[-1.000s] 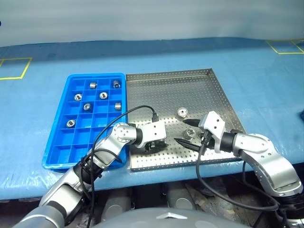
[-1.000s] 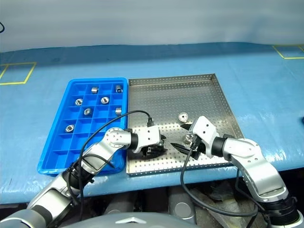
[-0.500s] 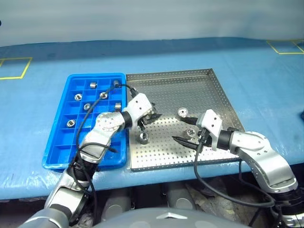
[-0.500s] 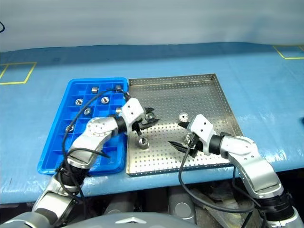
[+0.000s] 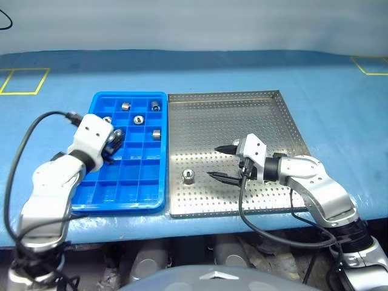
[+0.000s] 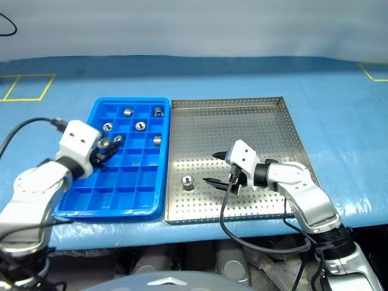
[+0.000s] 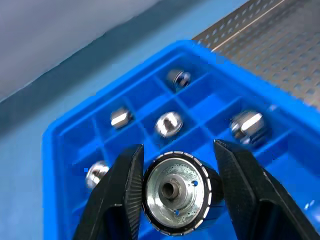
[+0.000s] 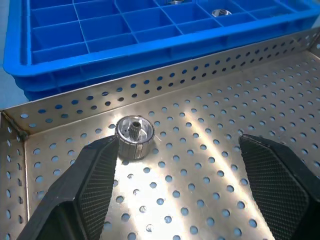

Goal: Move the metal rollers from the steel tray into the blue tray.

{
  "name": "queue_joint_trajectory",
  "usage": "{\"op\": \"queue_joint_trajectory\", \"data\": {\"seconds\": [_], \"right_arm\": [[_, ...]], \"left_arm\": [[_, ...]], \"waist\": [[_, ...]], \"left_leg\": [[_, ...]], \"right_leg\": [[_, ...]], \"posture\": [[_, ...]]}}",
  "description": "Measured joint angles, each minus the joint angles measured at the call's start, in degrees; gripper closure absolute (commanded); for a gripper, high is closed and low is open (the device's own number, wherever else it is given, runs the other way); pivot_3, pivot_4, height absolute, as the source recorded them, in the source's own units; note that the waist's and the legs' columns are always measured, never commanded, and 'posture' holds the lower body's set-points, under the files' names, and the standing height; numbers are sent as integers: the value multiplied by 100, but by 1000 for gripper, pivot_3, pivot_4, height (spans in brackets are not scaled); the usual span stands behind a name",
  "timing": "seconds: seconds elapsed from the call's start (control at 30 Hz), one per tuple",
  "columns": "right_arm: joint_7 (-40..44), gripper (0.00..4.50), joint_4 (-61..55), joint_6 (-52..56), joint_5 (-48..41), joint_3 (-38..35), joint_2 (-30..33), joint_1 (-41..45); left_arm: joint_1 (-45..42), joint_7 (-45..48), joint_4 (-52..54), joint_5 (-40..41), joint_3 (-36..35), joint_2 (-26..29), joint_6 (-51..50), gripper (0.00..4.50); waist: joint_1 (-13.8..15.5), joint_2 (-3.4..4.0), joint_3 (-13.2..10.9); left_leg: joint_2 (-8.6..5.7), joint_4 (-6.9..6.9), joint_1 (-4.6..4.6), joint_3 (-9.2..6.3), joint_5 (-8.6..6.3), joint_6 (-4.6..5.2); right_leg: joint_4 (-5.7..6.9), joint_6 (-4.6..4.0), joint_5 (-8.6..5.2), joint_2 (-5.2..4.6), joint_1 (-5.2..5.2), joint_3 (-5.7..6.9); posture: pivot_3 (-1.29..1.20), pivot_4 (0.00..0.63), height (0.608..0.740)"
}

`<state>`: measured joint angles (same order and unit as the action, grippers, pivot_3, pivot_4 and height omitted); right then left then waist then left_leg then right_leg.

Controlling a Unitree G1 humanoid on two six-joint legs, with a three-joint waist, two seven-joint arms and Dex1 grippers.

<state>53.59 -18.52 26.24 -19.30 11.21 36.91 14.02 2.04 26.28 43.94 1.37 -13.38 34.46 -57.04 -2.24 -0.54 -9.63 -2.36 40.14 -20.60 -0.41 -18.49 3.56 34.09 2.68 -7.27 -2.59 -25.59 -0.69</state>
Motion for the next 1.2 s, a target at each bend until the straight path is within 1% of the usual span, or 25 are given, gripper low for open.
{"op": "queue_joint_trajectory", "data": {"seconds": [0.13, 0.2, 0.3, 0.43, 0.6, 0.77, 0.8, 0.83, 0.87, 1.0, 1.13, 1.2], "right_arm": [[293, 485, 291, -90, 61, 251, -138, 377], [429, 485, 397, -181, 87, 388, -225, 562], [570, 485, 550, -247, 110, 540, -380, 729], [663, 485, 697, -331, 129, 664, -528, 792], [753, 485, 733, -373, 219, 697, -581, 843], [768, 485, 735, -383, 244, 696, -590, 845], [766, 485, 735, -384, 248, 695, -590, 844], [763, 485, 735, -384, 250, 694, -590, 844], [762, 485, 735, -384, 250, 694, -590, 843], [743, 485, 731, -383, 252, 689, -590, 841], [675, 485, 720, -383, 254, 676, -588, 811], [593, 485, 682, -377, 254, 608, -578, 738]], "left_arm": [[669, 7, 790, -12, -479, 32, -621, 2534], [842, 4, 1059, 15, -594, 30, -849, 2534], [1031, -37, 1289, 39, -662, -62, -1069, 2534], [1195, -132, 1322, 140, -678, -278, -1151, 2534], [1549, -308, 1326, 135, -549, -312, -1139, 2534], [1602, -392, 1313, 135, -525, -312, -1110, 2534], [1624, -424, 1288, 131, -512, -307, -1107, 1838], [1626, -466, 1238, 125, -503, -300, -1101, 1655], [1625, -493, 1212, 119, -501, -291, -1094, 1377], [1498, -555, 1031, 103, -486, -280, -1013, 62], [1263, -627, 877, 119, -417, -300, -935, 62], [940, -573, 841, 311, -389, -557, -740, 62]], "waist": [[213, -7, 1], [309, -9, 2], [378, -11, 3], [442, -11, 4], [472, -11, 4], [476, -11, 4], [475, -11, 4], [475, -11, 4], [475, -12, 4], [471, -12, 4], [472, -12, 4], [493, -12, 4]], "left_leg": [[-2, 0, -5, -21, 4, -10], [-2, 0, -5, -30, 8, -17], [-3, 0, -5, -41, 12, -26], [-3, -3, -6, -67, 20, -41], [-2, -10, -6, -88, 26, -55], [-2, -11, -6, -97, 31, -63], [-2, -11, -5, -97, 31, -64], [-2, -11, -4, -98, 32, -66], [-2, -11, -4, -99, 33, -66], [-2, -11, -1, -104, 37, -73], [-2, -11, 0, -110, 41, -80], [-4, -10, 0, -115, 42, -82]], "right_leg": [[-1, -10, -6, 1, 4, 21], [2, -34, -20, 2, 8, 28], [6, -38, -22, 3, 10, 37], [13, -51, -30, 3, 11, 56], [23, -67, -40, 2, 11, 72], [34, -70, -42, 2, 10, 79], [37, -70, -43, 2, 10, 79], [40, -71, -43, 2, 9, 80], [42, -71, -44, 2, 9, 81], [54, -73, -46, 3, 8, 85], [63, -73, -46, 3, 8, 90], [63, -73, -46, 0, 11, 95]], "posture": [[90, 150, 740], [98, 150, 740], [127, 150, 740], [145, 150, 740], [144, 150, 740], [135, 150, 740], [135, 150, 740], [135, 150, 740], [124, 150, 740], [124, 150, 740], [124, 150, 740], [124, 150, 740]]}}
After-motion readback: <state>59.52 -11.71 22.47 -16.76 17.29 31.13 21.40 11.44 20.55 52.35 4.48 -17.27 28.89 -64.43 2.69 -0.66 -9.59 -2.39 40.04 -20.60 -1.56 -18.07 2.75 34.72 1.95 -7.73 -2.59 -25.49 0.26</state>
